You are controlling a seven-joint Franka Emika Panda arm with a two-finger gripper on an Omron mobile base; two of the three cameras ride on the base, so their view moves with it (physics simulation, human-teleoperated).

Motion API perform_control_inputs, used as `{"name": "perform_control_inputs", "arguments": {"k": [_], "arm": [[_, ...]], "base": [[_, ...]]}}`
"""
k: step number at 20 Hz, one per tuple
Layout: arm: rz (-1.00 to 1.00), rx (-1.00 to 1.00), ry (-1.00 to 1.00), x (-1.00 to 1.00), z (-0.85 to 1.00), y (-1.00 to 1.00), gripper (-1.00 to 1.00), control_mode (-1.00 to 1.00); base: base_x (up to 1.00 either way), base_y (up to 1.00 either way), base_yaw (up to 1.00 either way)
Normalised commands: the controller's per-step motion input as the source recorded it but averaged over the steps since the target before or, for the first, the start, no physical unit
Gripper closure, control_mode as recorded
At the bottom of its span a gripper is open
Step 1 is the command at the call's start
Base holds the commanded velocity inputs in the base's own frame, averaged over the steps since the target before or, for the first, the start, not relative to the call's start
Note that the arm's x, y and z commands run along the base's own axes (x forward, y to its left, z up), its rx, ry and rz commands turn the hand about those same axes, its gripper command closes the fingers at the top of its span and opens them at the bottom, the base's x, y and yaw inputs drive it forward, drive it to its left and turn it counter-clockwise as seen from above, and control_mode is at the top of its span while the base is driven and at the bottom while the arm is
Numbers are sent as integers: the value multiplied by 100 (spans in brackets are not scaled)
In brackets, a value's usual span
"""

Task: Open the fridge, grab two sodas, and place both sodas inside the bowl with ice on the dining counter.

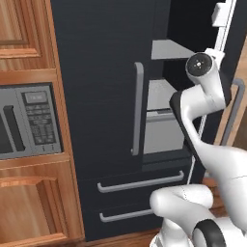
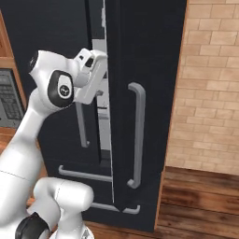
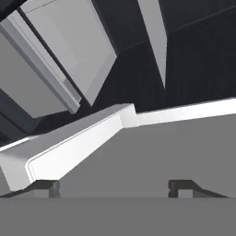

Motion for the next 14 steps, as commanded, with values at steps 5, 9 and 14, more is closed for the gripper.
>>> {"name": "perform_control_inputs", "arguments": {"k": [5,9,14], "arm": [[0,0,5,-11,0,-78,-100,-100],[0,0,7,-2,0,-83,-100,-100],[0,0,9,0,0,-84,-100,-100]], "base": [[0,0,0],[0,0,0],[0,0,0]]}}
